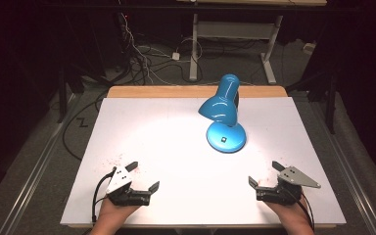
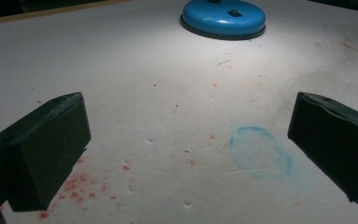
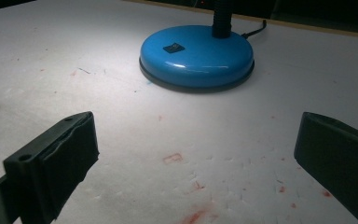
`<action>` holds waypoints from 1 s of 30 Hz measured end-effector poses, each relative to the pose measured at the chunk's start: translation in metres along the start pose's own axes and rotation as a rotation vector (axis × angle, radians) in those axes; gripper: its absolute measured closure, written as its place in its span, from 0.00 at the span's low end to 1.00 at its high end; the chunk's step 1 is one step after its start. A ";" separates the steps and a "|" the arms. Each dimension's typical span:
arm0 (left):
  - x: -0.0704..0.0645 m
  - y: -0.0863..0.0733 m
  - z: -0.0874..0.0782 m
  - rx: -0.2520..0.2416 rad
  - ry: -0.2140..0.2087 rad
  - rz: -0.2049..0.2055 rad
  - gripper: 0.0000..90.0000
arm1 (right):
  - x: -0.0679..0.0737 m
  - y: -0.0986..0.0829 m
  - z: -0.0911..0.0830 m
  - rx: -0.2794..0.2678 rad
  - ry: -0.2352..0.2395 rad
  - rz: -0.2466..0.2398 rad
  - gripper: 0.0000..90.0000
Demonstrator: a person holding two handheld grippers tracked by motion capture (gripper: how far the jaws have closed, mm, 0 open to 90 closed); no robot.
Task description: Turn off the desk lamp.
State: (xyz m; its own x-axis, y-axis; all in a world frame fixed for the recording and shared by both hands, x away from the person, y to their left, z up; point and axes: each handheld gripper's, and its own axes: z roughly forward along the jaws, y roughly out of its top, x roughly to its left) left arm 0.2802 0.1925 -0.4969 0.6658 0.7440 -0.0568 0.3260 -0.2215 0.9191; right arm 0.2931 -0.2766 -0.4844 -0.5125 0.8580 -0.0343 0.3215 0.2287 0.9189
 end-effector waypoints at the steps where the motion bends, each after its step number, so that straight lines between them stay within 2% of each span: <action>1: 0.000 0.000 0.000 0.000 -0.001 0.000 0.00 | 0.000 0.000 0.000 0.003 -0.001 0.001 0.00; 19: 0.001 0.000 -0.001 -0.007 -0.014 0.002 0.00 | 0.001 0.001 0.000 -0.004 0.005 -0.014 0.19; 26: 0.001 0.000 -0.001 -0.006 -0.020 0.006 0.00 | 0.000 0.001 -0.001 0.000 0.028 -0.007 0.26; 28: 0.001 0.000 -0.001 -0.007 -0.020 0.006 0.00 | 0.002 0.002 -0.002 -0.001 0.036 0.005 0.33; 30: 0.001 0.000 -0.001 -0.006 -0.020 0.006 0.00 | 0.001 0.002 -0.002 -0.004 0.039 -0.009 0.34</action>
State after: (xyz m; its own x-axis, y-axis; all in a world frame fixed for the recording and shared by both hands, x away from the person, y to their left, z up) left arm 0.2799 0.1937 -0.4970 0.6812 0.7298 -0.0588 0.3175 -0.2221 0.9219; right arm 0.2918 -0.2759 -0.4819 -0.5458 0.8375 -0.0273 0.3137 0.2344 0.9202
